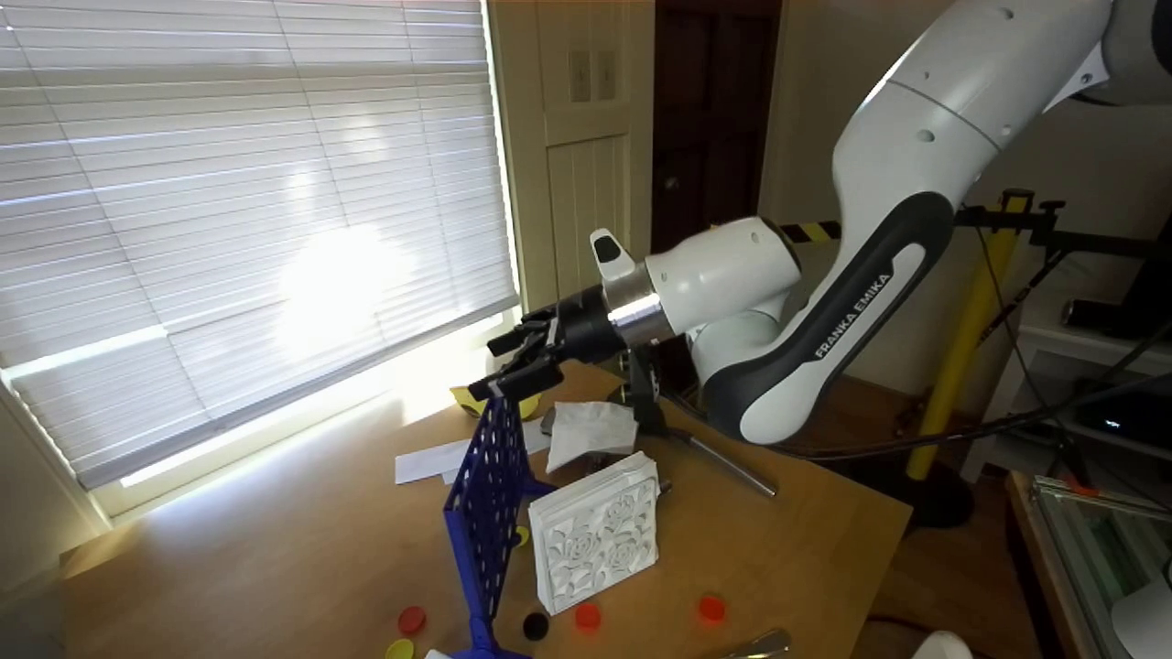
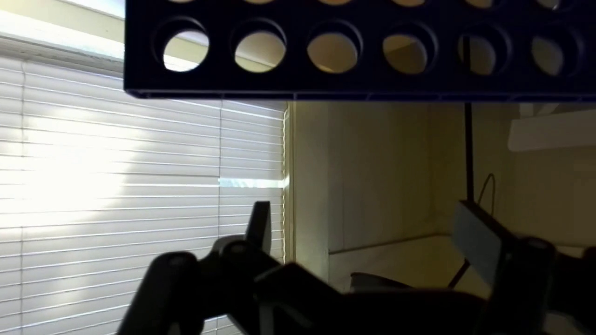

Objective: Place one yellow chip in the blue gameboard.

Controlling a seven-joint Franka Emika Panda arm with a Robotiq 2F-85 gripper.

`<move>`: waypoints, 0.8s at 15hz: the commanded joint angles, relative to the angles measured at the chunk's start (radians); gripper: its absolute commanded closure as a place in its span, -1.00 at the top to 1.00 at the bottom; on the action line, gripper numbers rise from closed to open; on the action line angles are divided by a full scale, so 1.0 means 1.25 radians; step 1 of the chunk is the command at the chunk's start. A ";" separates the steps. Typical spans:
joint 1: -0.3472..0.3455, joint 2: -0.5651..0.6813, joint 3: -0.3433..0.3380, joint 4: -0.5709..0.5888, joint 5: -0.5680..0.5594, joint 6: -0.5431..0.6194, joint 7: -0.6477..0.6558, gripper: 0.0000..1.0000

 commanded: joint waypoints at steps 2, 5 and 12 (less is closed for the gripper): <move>-0.152 -0.102 0.114 -0.017 -0.257 -0.221 0.163 1.00; -0.288 -0.117 0.266 -0.023 -0.394 -0.368 0.214 1.00; -0.540 -0.152 0.585 -0.021 -0.202 -0.680 -0.070 1.00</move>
